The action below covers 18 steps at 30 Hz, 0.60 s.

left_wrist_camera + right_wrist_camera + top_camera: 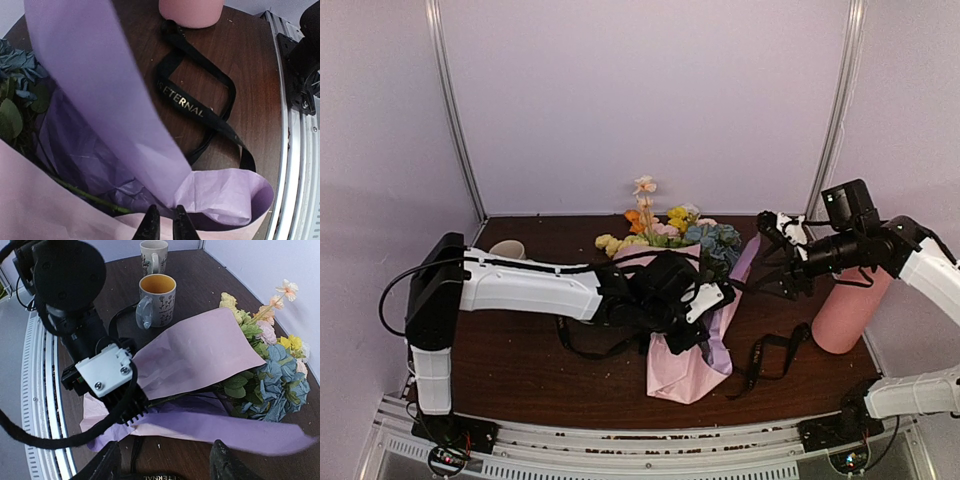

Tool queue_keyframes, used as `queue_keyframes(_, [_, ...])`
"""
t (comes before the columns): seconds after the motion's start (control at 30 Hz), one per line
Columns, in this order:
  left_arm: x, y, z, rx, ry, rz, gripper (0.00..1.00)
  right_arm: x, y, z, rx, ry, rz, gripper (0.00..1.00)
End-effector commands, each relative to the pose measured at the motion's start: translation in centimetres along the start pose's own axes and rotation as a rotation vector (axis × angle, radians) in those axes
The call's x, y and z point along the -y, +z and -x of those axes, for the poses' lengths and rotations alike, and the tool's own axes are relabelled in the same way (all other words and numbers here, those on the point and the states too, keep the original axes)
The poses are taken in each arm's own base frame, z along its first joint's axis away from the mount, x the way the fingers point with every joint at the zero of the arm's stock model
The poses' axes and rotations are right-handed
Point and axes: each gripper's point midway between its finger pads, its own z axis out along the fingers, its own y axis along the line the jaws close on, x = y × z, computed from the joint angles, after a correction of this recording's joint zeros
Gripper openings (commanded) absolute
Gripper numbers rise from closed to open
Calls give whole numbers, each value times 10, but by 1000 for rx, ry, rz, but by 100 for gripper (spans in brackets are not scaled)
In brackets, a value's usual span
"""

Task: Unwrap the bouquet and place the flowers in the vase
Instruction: Unfold the folded wrapping paper from the folded wrapping paper.

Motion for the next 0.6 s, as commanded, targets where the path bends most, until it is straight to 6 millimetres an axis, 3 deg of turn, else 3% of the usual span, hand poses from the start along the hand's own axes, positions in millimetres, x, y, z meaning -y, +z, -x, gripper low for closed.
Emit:
queue_keyframes(0.0, [20,20,28,68,54,-74,13,1,-19,14,82,75,39,61])
queue_keyframes(0.17, [34,47,35,43,40,-112,20,8,-10,3,64,91,16,61])
queue_keyframes(0.27, [32,47,32,17,45,-79,30,14,0,-5,42,111,13,60])
queue_keyframes(0.37, [21,20,39,44,59,-1,35,19,10,-14,15,131,18,59])
queue_keyframes(0.5, [8,-38,55,113,59,99,41,24,33,-39,-25,184,21,56])
queue_keyframes(0.57, [-1,-63,53,133,36,161,44,23,47,-53,-57,189,43,55])
